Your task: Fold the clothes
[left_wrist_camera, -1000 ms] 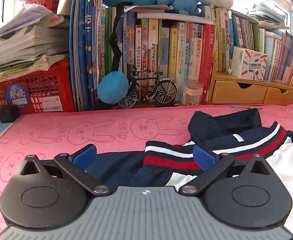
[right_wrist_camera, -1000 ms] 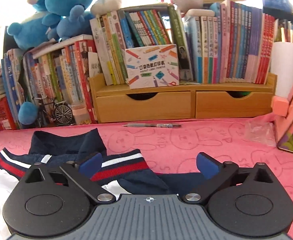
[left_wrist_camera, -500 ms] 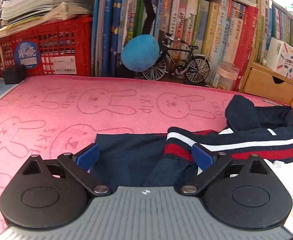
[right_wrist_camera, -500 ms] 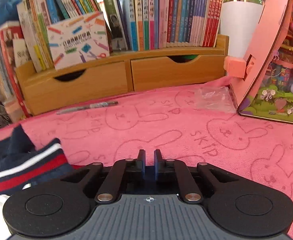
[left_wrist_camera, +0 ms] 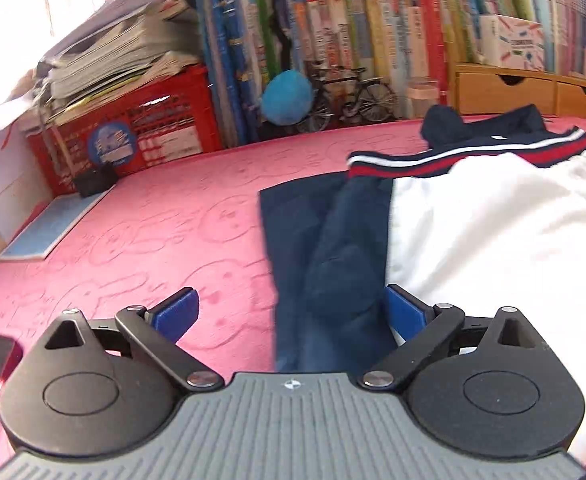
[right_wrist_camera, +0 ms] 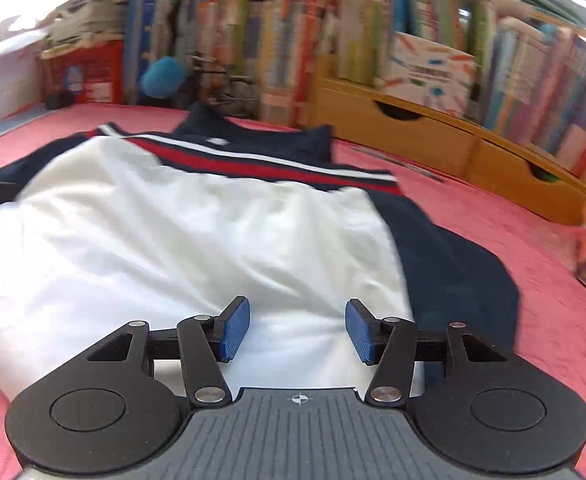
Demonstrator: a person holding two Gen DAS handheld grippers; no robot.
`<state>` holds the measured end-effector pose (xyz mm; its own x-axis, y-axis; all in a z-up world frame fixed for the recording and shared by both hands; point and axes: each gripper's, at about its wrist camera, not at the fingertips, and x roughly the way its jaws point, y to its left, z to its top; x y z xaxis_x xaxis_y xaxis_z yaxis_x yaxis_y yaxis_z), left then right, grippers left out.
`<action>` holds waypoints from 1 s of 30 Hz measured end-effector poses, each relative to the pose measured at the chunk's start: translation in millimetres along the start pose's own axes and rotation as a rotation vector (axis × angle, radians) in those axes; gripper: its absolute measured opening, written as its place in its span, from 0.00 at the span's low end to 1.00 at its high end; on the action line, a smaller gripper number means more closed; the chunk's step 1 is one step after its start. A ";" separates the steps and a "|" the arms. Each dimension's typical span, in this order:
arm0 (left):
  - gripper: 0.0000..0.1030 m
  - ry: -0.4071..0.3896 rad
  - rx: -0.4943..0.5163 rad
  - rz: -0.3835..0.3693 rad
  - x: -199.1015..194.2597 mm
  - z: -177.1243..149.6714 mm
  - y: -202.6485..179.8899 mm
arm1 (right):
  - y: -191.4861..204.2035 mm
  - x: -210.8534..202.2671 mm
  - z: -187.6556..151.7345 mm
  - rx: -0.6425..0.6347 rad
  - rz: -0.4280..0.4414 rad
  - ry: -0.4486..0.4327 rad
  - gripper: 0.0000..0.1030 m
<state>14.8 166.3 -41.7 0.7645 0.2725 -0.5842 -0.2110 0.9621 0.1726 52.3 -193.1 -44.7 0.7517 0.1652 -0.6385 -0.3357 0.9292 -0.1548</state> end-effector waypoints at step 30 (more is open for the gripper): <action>1.00 0.221 -0.922 -0.738 -80.0 -70.4 -54.9 | 29.3 -58.3 -81.0 1.282 0.510 -0.026 0.12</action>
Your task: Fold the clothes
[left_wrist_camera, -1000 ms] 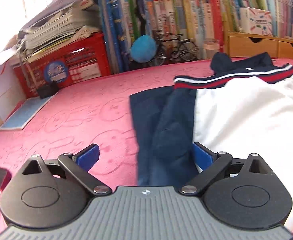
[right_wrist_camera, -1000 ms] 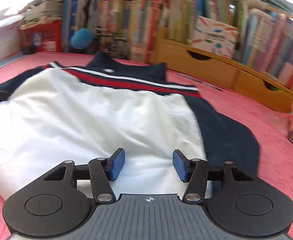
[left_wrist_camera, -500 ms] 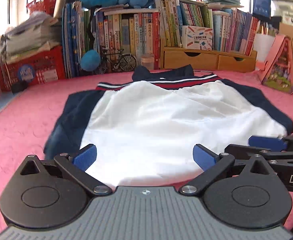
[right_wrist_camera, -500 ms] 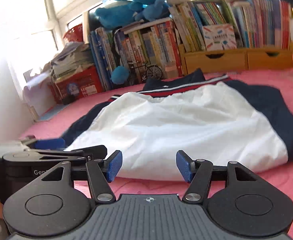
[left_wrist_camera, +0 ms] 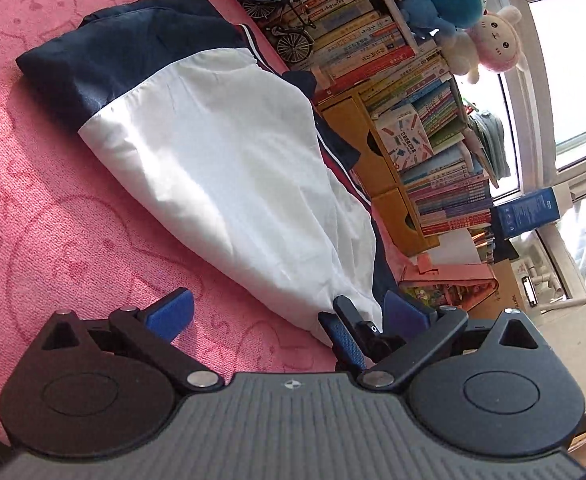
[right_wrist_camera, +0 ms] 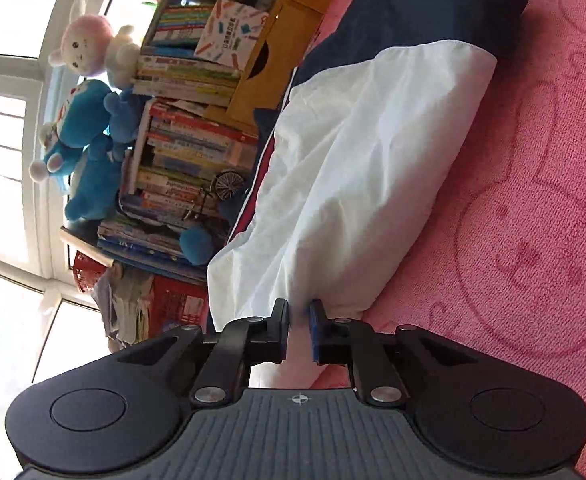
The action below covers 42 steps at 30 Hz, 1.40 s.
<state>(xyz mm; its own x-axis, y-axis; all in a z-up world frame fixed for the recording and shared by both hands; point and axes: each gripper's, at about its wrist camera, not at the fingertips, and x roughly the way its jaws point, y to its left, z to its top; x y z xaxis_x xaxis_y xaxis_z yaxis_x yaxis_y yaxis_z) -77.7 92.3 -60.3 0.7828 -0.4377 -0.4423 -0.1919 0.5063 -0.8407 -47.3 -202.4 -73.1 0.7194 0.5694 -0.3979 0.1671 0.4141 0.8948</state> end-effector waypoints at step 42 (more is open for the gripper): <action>0.28 -0.175 1.984 0.408 57.7 -82.6 -61.2 | 62.8 2.2 -85.9 -2.328 0.021 0.032 0.44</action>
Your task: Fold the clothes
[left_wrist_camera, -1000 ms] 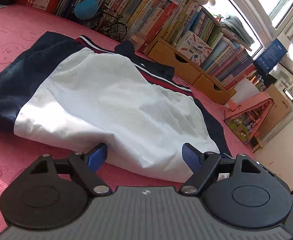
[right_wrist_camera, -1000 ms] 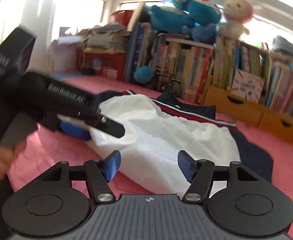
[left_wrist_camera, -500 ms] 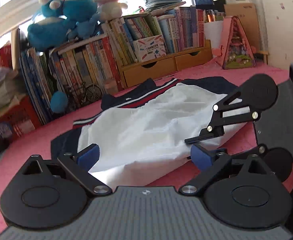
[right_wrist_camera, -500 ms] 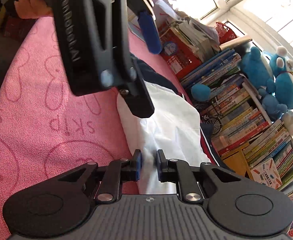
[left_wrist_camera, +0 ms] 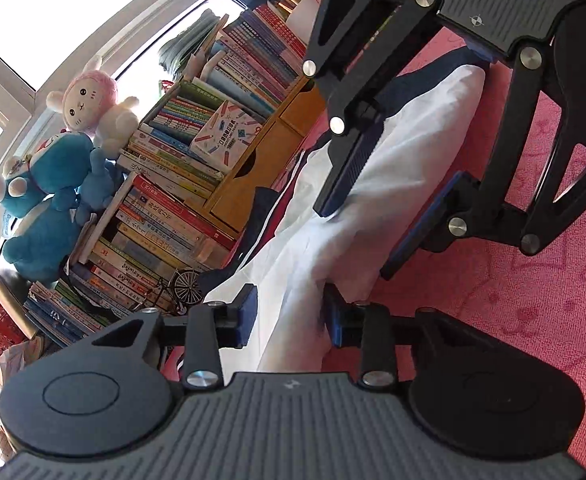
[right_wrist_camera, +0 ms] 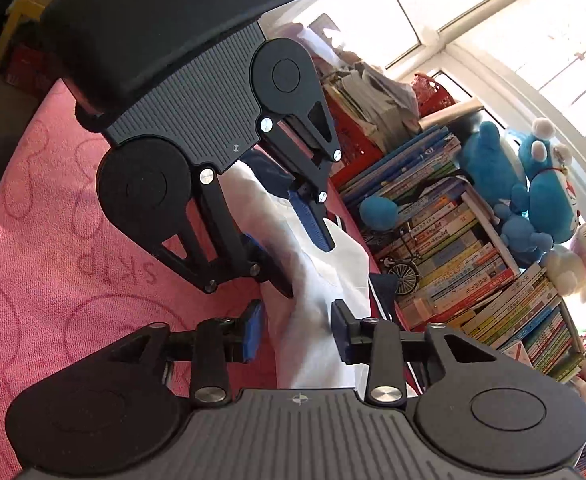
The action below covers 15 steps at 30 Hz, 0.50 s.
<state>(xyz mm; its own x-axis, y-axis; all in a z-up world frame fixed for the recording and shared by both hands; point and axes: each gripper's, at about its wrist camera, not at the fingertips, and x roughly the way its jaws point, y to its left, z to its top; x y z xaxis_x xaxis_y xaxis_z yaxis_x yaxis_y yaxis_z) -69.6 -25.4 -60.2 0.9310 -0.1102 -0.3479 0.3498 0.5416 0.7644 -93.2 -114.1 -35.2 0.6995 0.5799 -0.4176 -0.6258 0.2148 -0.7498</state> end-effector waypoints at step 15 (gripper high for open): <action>0.07 0.128 0.016 -0.083 2.1 -27.2 -4.6 | 25.5 20.5 -10.4 -0.181 -0.005 0.030 0.12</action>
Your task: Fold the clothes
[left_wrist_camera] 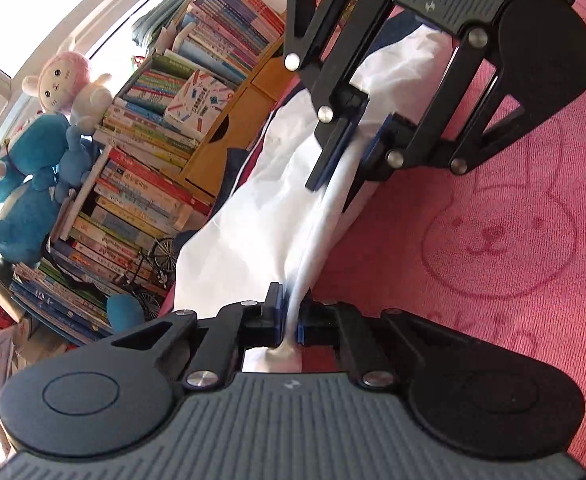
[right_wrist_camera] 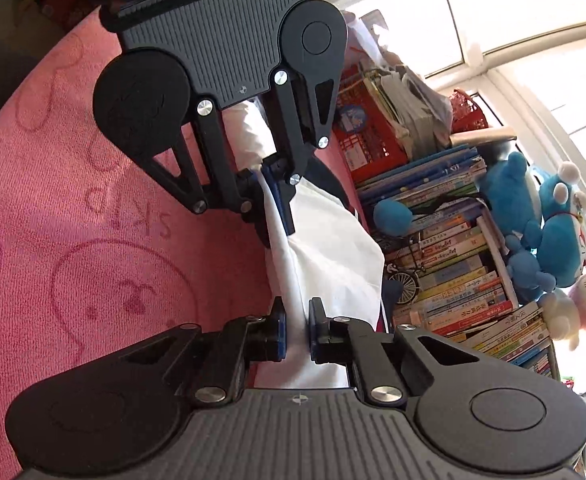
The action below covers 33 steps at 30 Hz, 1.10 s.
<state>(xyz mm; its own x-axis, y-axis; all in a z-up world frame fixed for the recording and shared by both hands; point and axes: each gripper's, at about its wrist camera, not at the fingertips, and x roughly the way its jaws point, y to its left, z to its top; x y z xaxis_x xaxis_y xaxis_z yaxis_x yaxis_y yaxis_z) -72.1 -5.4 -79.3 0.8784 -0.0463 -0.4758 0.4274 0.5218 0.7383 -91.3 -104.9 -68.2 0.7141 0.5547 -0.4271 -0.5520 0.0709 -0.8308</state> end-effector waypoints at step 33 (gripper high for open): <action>0.06 0.101 -0.156 -0.022 -12.8 -38.5 27.9 | -13.1 -37.6 -136.3 0.170 -0.087 0.371 0.07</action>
<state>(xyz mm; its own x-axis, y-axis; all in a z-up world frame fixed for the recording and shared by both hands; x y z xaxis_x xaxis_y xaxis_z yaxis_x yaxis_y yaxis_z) -79.7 42.6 -71.0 0.8400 0.0226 -0.5421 0.4005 0.6480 0.6478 -52.2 -239.6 -89.9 0.8506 0.2067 -0.4835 -0.5240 0.2570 -0.8120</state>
